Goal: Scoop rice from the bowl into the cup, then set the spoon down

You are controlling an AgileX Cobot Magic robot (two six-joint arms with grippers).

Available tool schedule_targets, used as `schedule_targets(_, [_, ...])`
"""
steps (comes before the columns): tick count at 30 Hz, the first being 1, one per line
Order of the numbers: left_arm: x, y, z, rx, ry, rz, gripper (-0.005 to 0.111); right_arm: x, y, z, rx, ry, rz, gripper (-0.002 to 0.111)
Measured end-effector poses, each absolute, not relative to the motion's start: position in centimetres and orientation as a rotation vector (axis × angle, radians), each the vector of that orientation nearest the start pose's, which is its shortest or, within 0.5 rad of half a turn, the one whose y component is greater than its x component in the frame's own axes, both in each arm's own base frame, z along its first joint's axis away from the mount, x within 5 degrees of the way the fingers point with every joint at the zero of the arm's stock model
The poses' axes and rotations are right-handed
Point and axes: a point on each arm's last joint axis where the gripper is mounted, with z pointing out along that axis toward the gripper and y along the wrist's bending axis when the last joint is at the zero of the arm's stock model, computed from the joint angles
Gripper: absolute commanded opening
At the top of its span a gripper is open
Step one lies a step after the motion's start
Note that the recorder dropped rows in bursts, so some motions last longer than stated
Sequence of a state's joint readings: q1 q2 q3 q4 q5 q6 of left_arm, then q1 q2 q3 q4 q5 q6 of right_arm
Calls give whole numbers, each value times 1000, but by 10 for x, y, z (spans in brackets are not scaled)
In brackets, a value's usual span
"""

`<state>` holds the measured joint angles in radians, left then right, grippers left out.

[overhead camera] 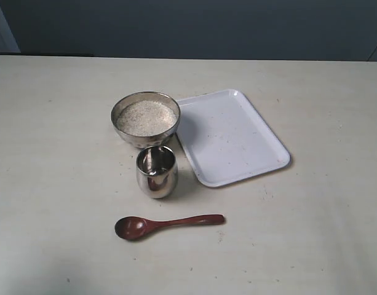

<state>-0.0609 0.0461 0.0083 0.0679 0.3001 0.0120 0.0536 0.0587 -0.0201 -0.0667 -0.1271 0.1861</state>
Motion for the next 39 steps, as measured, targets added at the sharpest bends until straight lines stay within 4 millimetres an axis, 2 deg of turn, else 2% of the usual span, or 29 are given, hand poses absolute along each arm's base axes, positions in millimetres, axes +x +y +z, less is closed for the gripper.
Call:
schedule_targets(2, [57,-2,181,113,1834,30,1,57,3,236,127,1300,253,19])
schedule_targets(7, [57,-2,181,113,1834,30,1,54,-7,247,520,1089,679,19])
schedule_targets(12, [57,-2,181,113,1834,30,1,52,-12,249,705,969,887,19])
schedule_targets(15, [57,-2,181,113,1834,30,1,51,-14,252,729,912,934,19])
schedule_targets(18, [57,-2,181,113,1834,30,1,44,-18,263,690,753,966,19])
schedule_targets(20, [57,-2,181,113,1834,30,1,33,-20,283,605,622,924,19])
schedule_targets(22, [57,-2,181,113,1834,30,1,26,-20,304,534,604,828,19])
schedule_targets(25, [57,-2,181,113,1834,30,1,15,-13,353,333,740,509,19])
schedule_targets(26, [57,-2,181,113,1834,30,1,13,-8,377,226,833,361,19])
schedule_targets(27, [57,-2,181,113,1834,30,1,13,-5,391,169,882,290,19])
schedule_targets(30, [57,-2,181,113,1834,30,1,27,3,437,-19,1089,93,19])
schedule_targets(31, [57,-2,181,113,1834,30,1,41,6,449,-97,1233,34,19])
schedule_targets(33, [57,-2,181,113,1834,30,1,58,10,462,-210,1405,-33,19])
schedule_targets(34, [57,-2,181,113,1834,30,1,73,14,472,-341,1555,-76,19])
schedule_targets(35, [57,-2,181,113,1834,30,1,82,18,474,-419,1631,-77,19])
schedule_targets(39, [57,-2,181,113,1834,30,1,118,36,476,-681,1776,11,19])
